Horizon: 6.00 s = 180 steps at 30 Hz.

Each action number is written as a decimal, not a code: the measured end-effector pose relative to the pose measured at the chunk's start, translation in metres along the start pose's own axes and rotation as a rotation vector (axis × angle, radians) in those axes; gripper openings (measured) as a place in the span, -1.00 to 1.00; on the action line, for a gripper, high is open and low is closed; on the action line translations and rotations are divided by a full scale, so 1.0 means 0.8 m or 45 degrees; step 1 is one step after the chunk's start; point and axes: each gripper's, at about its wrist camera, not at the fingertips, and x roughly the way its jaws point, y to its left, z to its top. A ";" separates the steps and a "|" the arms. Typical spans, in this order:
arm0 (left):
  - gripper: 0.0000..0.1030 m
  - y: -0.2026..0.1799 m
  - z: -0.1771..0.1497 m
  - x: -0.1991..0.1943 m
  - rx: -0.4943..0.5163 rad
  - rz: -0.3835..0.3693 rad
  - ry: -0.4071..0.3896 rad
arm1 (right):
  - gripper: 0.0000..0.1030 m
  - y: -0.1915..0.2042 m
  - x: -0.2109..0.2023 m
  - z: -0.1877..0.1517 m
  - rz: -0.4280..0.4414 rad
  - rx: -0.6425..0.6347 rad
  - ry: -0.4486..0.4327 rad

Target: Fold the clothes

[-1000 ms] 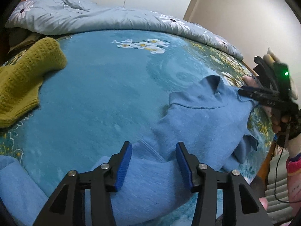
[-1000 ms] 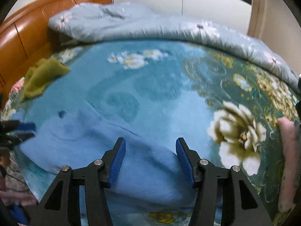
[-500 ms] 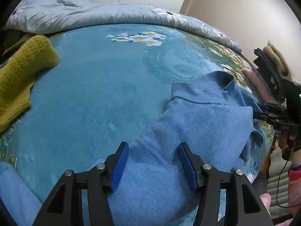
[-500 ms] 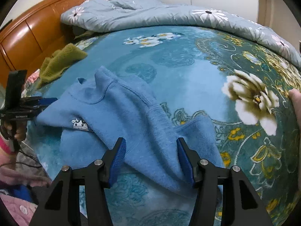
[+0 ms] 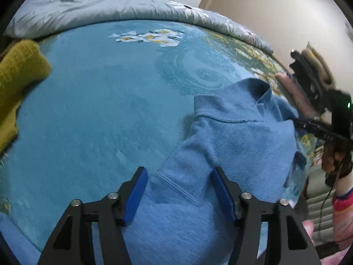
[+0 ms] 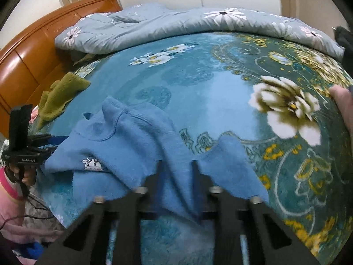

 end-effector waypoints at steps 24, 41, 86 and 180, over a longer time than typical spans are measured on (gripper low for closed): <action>-0.35 -0.025 -0.047 -0.025 0.092 0.044 -0.099 | -0.88 0.020 -0.053 -0.054 -0.055 0.074 -0.074; -0.84 -0.028 -0.017 -0.058 0.052 0.224 -0.233 | -0.91 0.032 -0.064 -0.024 -0.156 0.195 -0.139; -0.81 0.040 0.233 -0.164 0.224 0.738 -0.494 | -0.92 0.128 -0.063 0.260 -0.305 -0.237 -0.439; 0.30 0.074 0.241 0.077 0.133 0.429 -0.027 | 0.19 0.065 0.135 0.217 -0.271 -0.199 -0.010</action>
